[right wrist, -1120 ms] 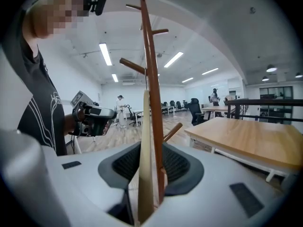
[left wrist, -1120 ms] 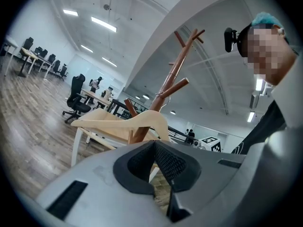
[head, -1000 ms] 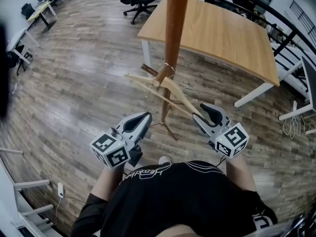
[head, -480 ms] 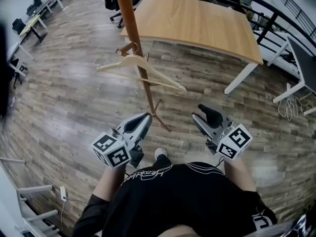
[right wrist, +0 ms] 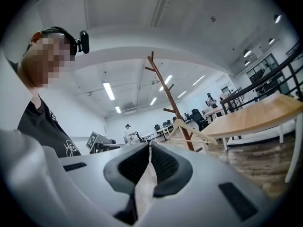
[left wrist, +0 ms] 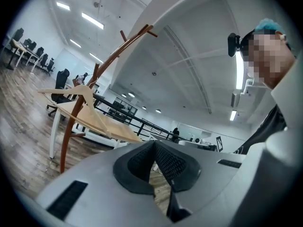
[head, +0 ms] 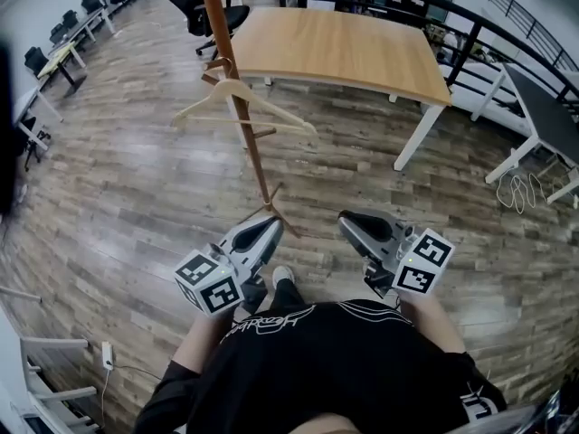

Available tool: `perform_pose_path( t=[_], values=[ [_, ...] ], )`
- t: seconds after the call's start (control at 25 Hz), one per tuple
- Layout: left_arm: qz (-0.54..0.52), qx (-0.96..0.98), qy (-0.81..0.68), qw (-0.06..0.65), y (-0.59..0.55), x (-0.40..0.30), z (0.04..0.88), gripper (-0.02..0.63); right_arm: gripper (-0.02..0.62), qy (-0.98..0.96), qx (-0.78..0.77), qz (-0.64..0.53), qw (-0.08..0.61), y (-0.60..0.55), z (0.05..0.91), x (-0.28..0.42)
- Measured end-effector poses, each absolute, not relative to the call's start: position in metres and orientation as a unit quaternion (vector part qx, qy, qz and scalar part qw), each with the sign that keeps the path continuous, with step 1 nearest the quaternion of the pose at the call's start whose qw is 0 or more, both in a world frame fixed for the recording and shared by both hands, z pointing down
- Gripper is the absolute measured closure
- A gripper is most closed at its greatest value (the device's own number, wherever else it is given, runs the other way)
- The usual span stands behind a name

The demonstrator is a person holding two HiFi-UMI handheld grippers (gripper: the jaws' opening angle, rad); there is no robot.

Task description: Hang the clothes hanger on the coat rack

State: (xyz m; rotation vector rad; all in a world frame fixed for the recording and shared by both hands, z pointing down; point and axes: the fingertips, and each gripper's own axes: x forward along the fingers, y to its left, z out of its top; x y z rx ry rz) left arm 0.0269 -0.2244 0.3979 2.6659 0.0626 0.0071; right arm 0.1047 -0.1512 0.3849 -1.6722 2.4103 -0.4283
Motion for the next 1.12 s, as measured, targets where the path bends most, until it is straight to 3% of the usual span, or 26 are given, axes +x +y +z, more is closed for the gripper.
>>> perform_pose_path(
  t=[0.44, 1.12],
  values=[
    [-0.017, 0.976, 0.053, 0.209, -0.139, 0.006, 0.377, 0.598, 0.555, 0.807, -0.569, -0.134, 0.088, -0.071, 0.379, 0.075],
    [-0.015, 0.979, 0.038, 0.2, -0.126, -0.007, 0.372, 0.598, 0.555, 0.815, -0.558, -0.132, 0.083, -0.06, 0.379, 0.065]
  ],
)
